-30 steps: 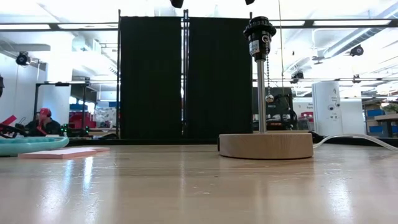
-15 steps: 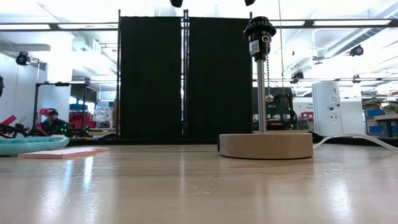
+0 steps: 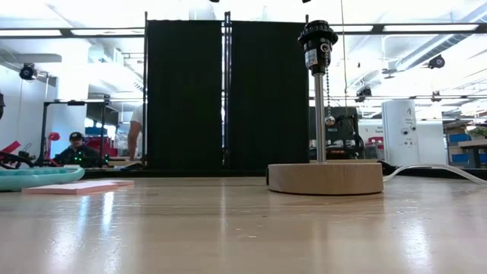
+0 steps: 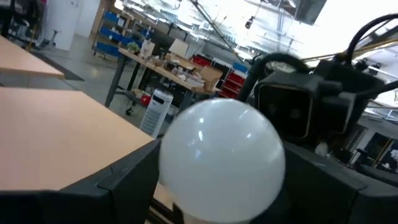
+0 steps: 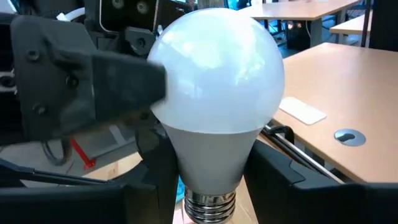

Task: Screw lightbulb
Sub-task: Insert the lightbulb into the lamp

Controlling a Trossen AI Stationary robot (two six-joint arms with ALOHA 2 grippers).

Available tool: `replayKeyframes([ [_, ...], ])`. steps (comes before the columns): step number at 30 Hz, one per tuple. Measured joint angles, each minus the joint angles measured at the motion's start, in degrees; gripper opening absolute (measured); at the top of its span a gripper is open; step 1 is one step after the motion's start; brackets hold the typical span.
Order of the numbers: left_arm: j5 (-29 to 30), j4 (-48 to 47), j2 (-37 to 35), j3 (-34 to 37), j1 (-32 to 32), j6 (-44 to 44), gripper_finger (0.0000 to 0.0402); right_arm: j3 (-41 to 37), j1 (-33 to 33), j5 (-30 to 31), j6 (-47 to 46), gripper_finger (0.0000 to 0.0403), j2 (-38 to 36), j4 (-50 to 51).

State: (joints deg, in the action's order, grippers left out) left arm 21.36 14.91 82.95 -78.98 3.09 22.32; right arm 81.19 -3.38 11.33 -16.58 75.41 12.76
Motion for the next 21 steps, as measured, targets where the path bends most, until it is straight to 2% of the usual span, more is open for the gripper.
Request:
replayKeyframes([
  [6, 0.02, -0.73, -3.24, 0.00, -0.02, -2.72, 0.0304, 0.00, 0.00, 0.18, 0.17, 0.0136, -1.60, 0.33],
  [13, 0.06, -8.37, -7.81, 0.00, -0.32, -0.95, 0.0304, 0.00, 0.00, -0.05, 1.29, 0.0141, -6.25, 0.30],
  [21, 0.22, -7.18, -11.84, 0.00, -0.81, 1.32, 0.0304, 0.00, 0.00, -5.47, 5.68, 0.0141, -13.56, 0.30],
])
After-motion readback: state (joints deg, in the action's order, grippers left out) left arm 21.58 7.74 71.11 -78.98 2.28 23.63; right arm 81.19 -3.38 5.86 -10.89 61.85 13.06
